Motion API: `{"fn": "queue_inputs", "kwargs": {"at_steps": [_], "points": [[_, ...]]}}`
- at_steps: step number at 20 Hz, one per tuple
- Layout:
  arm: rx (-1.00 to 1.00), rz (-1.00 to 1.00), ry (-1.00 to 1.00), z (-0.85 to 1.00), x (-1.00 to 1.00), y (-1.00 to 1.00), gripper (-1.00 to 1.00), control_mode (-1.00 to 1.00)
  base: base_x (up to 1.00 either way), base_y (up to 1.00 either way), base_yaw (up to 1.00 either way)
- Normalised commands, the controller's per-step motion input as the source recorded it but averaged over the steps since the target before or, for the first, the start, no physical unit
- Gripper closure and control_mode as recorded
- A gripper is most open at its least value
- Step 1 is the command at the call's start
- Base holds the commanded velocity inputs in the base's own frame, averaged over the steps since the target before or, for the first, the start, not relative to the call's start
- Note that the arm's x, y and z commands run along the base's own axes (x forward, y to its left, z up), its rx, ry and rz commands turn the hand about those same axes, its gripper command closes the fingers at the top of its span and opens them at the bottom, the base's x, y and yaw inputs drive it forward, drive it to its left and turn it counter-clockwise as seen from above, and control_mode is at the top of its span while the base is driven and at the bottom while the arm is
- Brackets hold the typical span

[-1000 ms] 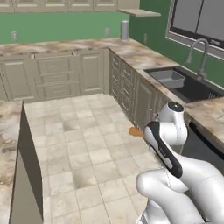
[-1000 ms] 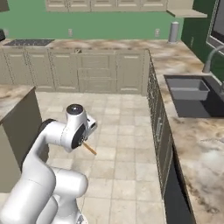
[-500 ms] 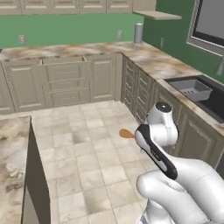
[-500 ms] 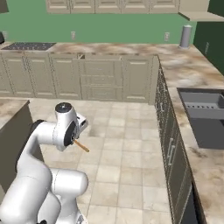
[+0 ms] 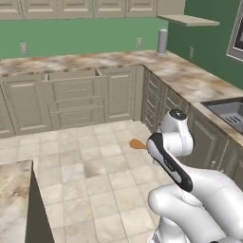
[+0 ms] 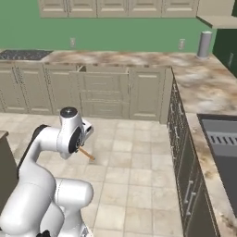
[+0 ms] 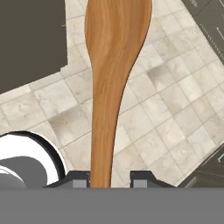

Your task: Organize the utensils by type. Pick up the wooden spoons from the counter and place them in the open cabinet. Then pick up the metallic utensils from the counter and place them in the open drawer.

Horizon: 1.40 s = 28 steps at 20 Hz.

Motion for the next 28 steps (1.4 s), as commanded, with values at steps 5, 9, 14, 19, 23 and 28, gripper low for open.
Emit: {"fn": "queue_inputs", "kwargs": {"at_steps": [5,9,14,19,23,28], "points": [[0.0,0.0,0.0,0.0,0.0,0.0,1.0,1.0,0.99,0.33,0.06],[0.0,0.0,0.0,0.0,0.0,0.0,1.0,1.0,0.95,0.34,0.06],[0.0,0.0,0.0,0.0,0.0,0.0,1.0,1.0,0.69,0.16,0.36],[0.0,0.0,0.0,0.0,0.0,0.0,1.0,1.0,0.33,0.0,0.84],[0.0,0.0,0.0,0.0,0.0,0.0,1.0,1.0,0.47,0.0,0.73],[0.0,0.0,0.0,0.0,0.0,0.0,1.0,1.0,0.82,0.0,0.41]]}}
